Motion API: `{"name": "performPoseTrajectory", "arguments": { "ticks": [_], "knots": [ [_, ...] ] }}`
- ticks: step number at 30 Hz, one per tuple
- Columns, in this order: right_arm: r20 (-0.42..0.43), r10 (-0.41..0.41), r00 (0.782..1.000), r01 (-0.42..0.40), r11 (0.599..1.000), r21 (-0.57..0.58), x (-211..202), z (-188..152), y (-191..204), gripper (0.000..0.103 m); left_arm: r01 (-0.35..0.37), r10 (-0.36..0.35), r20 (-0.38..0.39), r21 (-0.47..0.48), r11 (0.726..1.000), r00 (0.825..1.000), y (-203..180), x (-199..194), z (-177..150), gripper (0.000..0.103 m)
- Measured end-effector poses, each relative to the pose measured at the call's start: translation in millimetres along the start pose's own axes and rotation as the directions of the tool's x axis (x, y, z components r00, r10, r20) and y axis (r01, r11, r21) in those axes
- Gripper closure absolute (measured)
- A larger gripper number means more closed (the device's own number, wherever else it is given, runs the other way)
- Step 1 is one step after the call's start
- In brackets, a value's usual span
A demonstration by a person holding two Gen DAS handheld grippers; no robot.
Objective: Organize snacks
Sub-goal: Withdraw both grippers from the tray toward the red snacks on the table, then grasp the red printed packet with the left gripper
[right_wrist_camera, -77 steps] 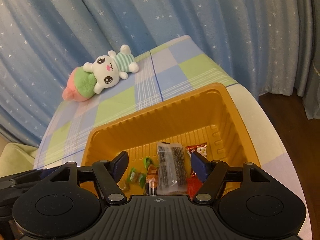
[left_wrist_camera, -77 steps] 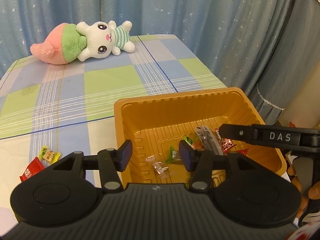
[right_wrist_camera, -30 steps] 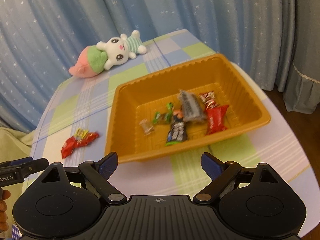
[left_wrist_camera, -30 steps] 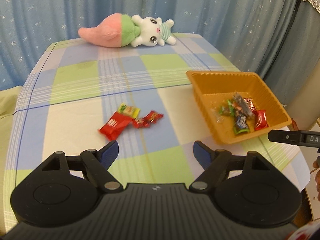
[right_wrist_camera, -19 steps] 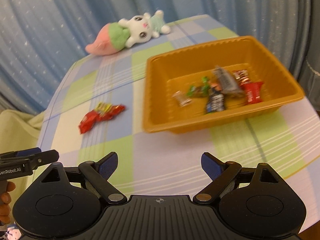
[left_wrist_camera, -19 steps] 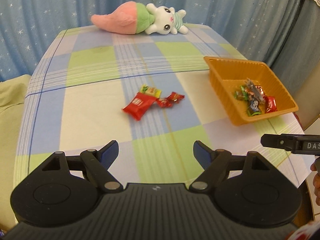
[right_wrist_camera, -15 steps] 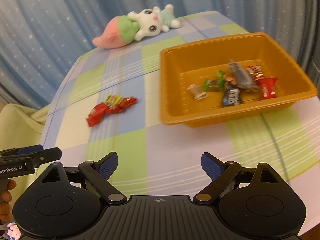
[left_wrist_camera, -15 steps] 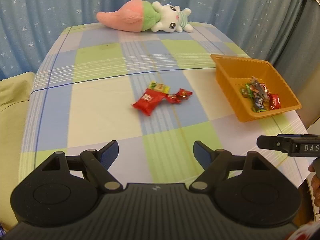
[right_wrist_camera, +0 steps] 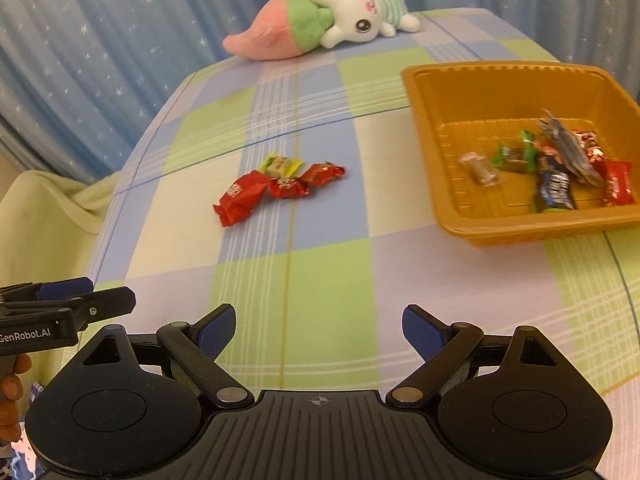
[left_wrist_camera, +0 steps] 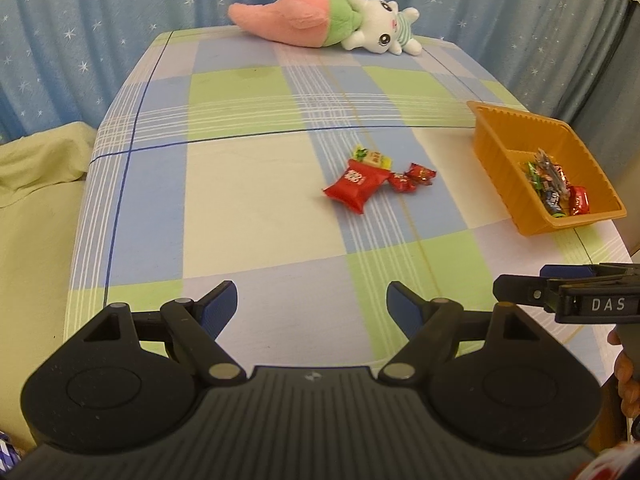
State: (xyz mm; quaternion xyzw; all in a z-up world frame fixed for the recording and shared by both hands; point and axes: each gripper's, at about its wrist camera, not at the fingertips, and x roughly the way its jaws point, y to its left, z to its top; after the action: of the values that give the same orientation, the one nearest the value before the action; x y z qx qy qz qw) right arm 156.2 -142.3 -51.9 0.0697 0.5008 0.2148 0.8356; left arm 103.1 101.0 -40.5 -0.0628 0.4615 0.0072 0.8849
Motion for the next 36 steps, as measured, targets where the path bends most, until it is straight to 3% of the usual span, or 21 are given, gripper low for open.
{"name": "performPoseTrajectory", "arguments": {
  "ticks": [17,27,31,36],
  "knots": [
    [-0.026,0.012,1.000,-0.013,0.999,-0.041,34.1,24.4,21.4,0.013,-0.006,0.006,-0.003,0.000,1.000,1.000,11.3,19.5,14.7,0.023],
    [0.050,-0.011,0.999,0.013,0.999,-0.033,39.3,51.8,18.8,0.013,0.012,-0.015,0.043,0.076,0.997,0.999,-1.3,42.5,39.3,0.025],
    [0.080,-0.027,0.996,0.030,0.999,-0.036,40.2,62.6,15.5,0.013,0.031,-0.036,0.046,0.118,0.993,0.998,-10.3,58.8,52.0,0.035],
    [0.090,-0.038,0.995,0.040,0.999,-0.017,42.3,72.4,7.4,0.013,0.046,-0.054,0.040,0.188,0.981,0.998,-23.4,83.6,64.6,0.035]
  ]
}}
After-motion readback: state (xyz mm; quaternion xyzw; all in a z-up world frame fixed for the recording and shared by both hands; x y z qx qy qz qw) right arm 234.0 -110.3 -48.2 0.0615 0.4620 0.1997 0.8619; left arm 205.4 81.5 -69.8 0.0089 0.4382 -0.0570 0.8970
